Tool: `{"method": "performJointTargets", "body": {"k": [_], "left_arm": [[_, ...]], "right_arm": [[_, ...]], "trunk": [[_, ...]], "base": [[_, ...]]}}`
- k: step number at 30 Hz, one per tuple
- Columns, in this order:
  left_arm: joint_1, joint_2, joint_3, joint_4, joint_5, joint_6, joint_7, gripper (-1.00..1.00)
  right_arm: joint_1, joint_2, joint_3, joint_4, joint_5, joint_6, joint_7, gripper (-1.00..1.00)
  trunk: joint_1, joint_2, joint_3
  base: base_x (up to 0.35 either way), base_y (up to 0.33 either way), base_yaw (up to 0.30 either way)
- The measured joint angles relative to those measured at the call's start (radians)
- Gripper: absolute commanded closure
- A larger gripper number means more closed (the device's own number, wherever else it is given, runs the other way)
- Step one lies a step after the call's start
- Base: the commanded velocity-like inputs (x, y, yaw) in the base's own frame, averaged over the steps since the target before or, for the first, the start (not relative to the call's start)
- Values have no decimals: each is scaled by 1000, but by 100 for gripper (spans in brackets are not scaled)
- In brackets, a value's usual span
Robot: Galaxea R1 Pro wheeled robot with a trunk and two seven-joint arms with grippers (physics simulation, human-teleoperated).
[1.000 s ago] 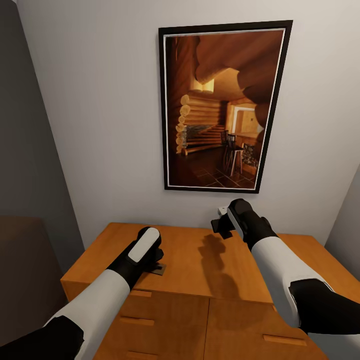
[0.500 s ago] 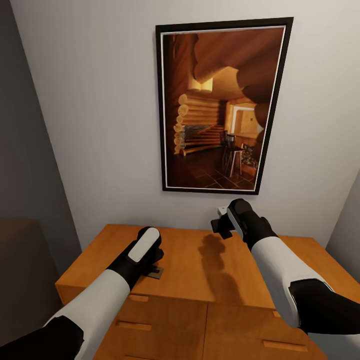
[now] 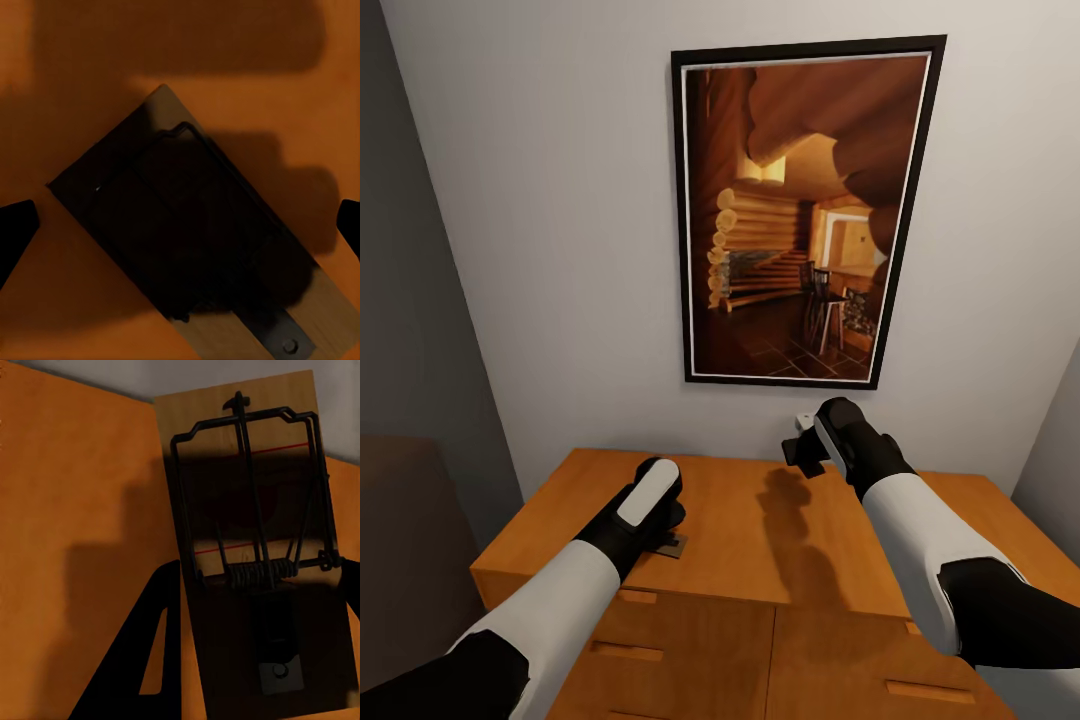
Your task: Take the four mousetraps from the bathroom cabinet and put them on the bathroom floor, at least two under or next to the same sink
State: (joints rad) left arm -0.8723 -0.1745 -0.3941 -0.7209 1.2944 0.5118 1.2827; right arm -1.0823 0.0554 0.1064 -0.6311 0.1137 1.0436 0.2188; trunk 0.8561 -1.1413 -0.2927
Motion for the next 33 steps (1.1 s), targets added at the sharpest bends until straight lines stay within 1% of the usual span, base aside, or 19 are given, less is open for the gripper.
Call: {"method": "performJointTargets", "body": {"k": [11, 12, 16, 18, 23, 33], "left_arm": [[0, 0, -1, 1, -1, -1, 0, -100], [0, 0, -1, 1, -1, -1, 0, 100], [0, 0, -1, 3, -5, 1, 2, 100], [0, 0, -2, 1, 0, -11, -1, 100], [0, 0, -2, 1, 0, -12, -1, 100], [0, 0, -3, 1, -2, -2, -1, 100]], "right_arm": [[0, -1, 0, 0, 0, 0, 0, 100], [0, -1, 0, 0, 0, 0, 0, 100], [0, -1, 0, 0, 0, 0, 0, 100], [0, -1, 0, 0, 0, 0, 0, 100], [0, -1, 0, 0, 0, 0, 0, 100], [0, -1, 0, 0, 0, 0, 0, 100]], "trunk": [[0, 0, 0], [0, 0, 0], [0, 0, 0], [0, 0, 0], [0, 0, 0], [0, 0, 0]], "base": [[0, 0, 0], [0, 0, 0], [0, 0, 0], [0, 0, 0], [0, 0, 0], [0, 0, 0]]}}
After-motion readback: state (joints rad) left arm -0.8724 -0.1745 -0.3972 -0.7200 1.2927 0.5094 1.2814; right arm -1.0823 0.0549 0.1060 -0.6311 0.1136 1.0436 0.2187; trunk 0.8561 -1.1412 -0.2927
